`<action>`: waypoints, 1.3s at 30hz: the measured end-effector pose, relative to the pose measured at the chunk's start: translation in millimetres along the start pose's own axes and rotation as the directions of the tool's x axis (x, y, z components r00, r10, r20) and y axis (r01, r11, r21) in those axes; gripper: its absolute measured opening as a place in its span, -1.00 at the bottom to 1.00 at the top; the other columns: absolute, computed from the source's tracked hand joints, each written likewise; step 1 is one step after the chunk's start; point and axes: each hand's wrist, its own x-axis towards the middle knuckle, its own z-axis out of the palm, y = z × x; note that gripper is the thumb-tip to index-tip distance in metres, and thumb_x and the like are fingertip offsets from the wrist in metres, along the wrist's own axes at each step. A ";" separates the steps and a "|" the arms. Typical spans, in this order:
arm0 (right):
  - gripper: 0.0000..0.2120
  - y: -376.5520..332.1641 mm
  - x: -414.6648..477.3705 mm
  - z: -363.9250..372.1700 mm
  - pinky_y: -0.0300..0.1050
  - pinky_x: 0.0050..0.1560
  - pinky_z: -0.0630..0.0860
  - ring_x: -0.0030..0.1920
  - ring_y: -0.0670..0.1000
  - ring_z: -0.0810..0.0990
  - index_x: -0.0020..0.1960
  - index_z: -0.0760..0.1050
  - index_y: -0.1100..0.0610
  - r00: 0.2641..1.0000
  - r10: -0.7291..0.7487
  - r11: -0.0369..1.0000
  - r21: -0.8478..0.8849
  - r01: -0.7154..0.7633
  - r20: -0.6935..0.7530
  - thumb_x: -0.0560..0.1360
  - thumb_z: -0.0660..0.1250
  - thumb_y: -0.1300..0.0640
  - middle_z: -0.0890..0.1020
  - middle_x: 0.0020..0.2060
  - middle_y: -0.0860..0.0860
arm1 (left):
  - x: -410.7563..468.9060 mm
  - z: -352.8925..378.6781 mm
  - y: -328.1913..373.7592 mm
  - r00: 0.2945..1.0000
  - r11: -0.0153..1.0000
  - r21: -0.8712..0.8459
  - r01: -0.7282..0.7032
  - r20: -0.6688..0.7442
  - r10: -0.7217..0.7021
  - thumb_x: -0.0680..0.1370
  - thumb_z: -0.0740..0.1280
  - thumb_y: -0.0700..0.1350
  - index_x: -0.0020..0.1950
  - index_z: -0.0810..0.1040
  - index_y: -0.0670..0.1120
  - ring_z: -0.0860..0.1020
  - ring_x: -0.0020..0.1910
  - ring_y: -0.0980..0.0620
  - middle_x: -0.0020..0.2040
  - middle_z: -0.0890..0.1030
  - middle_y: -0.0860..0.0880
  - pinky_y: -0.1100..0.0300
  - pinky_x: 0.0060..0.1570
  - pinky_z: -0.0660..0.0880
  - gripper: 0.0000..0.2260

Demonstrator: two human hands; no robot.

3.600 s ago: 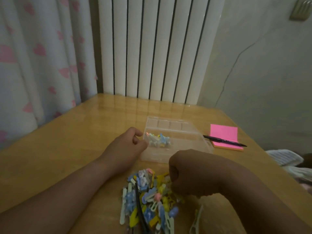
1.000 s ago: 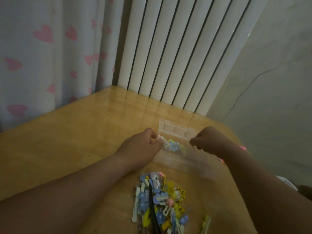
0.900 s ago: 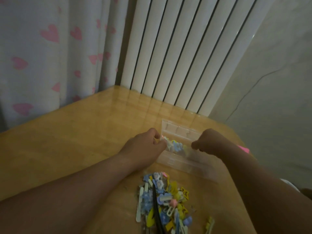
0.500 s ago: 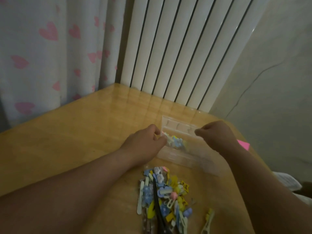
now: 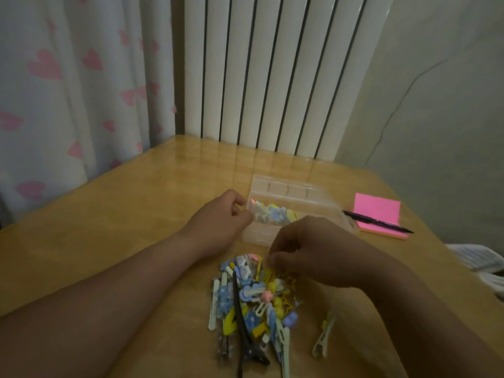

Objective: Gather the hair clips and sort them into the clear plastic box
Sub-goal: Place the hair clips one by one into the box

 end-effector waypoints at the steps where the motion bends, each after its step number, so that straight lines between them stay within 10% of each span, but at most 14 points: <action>1: -0.84 -0.8 -0.4 1.2 -0.13 -0.03 0.67 -0.13 -0.19 0.68 0.01 0.73 -0.07 1.000 -0.015 1.000 -0.010 0.015 0.017 0.55 0.47 -0.13 0.73 -0.14 -0.13 | -0.1 0.6 -0.9 1.000 1.000 -0.002 -0.002 0.000 0.002 0.67 0.34 0.13 0.36 0.51 0.01 0.63 -0.04 0.05 -0.03 0.64 0.06 -0.08 0.09 0.59 -0.67; 14: -0.95 3.7 -5.5 -12.6 -0.19 -0.19 0.67 -0.21 -0.08 0.69 -0.06 0.64 0.06 1.000 -0.004 0.985 0.171 0.001 0.018 0.58 0.45 0.16 0.71 -0.18 0.00 | -1.6 0.0 0.2 1.000 1.000 -0.020 0.002 0.000 -0.002 0.67 0.33 0.12 0.35 0.50 0.03 0.61 -0.07 0.05 -0.06 0.63 0.06 -0.02 0.00 0.55 -0.70; 24: -0.89 10.9 -10.3 -20.2 -0.18 0.08 0.63 -0.03 -0.20 0.62 0.06 0.65 -0.12 0.999 -0.034 0.996 -0.086 0.035 0.010 0.60 0.43 0.09 0.66 -0.05 -0.17 | 0.5 2.1 -3.2 1.000 1.000 -0.026 0.001 0.002 -0.001 0.67 0.32 0.14 0.33 0.49 0.06 0.62 -0.04 0.05 -0.04 0.63 0.07 -0.06 0.05 0.56 -0.72; 30: -0.91 36.6 7.8 -40.9 -0.06 -0.18 0.58 -0.17 0.02 0.66 -0.11 0.66 -0.02 0.846 0.261 0.949 0.283 -0.137 -0.465 0.57 0.49 0.09 0.71 -0.19 -0.05 | 3.0 6.8 -7.3 1.000 1.000 0.006 -0.004 -0.002 0.004 0.68 0.29 0.16 0.33 0.46 0.08 0.56 -0.19 0.10 -0.09 0.60 0.11 0.09 -0.20 0.42 -0.72; 39: -0.96 57.4 80.1 -44.7 0.04 -0.08 0.69 -0.13 0.11 0.71 -0.13 0.73 0.17 0.845 0.468 0.883 0.159 -0.441 -0.259 0.48 0.54 0.20 0.73 -0.22 0.09 | 3.8 6.8 -11.0 1.000 1.000 0.001 0.010 0.019 -0.010 0.66 0.28 0.20 0.37 0.44 0.10 0.58 -0.15 0.08 -0.04 0.60 0.13 0.09 -0.20 0.42 -0.66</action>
